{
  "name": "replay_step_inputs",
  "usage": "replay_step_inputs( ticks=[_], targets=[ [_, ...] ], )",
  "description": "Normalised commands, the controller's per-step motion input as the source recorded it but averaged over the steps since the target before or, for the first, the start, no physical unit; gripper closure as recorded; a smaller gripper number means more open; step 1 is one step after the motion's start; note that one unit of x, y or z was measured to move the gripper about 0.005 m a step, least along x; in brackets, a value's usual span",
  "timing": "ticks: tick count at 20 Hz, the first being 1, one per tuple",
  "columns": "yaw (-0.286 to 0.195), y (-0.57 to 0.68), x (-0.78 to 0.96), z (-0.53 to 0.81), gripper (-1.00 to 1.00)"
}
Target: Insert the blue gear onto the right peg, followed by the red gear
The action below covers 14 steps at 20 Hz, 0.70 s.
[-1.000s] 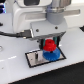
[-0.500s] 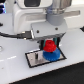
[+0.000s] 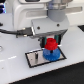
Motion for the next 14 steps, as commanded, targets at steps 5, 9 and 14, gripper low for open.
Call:
replay_step_inputs(
  ticks=[5, 9, 14],
  targets=[
    [0.0, 0.07, 0.25, -0.11, 1.0],
    [0.0, 0.09, 0.2, 0.04, 1.0],
    [0.0, 0.27, 0.38, 0.3, 1.0]
  ],
)
